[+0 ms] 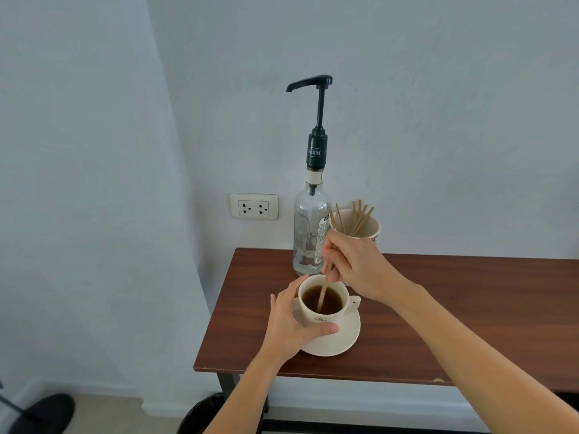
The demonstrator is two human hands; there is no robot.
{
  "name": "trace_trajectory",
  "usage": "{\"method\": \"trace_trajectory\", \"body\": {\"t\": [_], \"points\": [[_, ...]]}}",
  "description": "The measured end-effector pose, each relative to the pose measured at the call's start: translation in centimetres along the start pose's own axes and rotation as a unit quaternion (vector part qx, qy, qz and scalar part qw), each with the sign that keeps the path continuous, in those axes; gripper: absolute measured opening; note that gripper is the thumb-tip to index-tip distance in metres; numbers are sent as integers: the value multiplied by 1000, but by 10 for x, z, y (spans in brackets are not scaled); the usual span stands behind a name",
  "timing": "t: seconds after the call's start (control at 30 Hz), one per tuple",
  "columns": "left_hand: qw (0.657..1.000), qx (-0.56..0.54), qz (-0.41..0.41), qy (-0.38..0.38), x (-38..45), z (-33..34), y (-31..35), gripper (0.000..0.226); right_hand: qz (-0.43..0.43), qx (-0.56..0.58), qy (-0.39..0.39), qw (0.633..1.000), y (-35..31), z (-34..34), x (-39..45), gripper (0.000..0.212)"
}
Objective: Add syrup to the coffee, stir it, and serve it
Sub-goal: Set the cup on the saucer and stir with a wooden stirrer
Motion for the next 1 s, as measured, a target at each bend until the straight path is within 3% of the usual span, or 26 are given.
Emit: {"method": "trace_trajectory", "body": {"t": [0.3,0.43,0.53,0.67,0.77,0.9,1.0], "points": [[1000,1,5,1,0,1,-1,86,8,-3,28,1000,3,-4,3,18],[1000,4,4,3,1,0,-2,85,9,-21,-8,1000,3,-2,1,19],[1000,7,6,1,1,2,-3,84,1,-8,31,999,1,-4,1,19],[1000,4,3,3,2,2,-6,87,30,-13,18,999,6,-6,2,27],[1000,7,3,2,2,3,-6,87,26,10,49,998,6,-8,1,21],[1000,11,3,4,2,2,-6,86,28,-18,17,999,6,-5,2,21],[1000,13,4,5,3,3,-6,86,20,-6,41,999,3,-4,1,18]]}}
Point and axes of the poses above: each hand's wrist, its own x-axis towards the middle knuckle, its own z-axis out of the palm, y = z × x, the point moved 5 cm from there along x, towards the middle knuckle, and after that the axes turned 5 degrees about y, right-handed, at the moved point
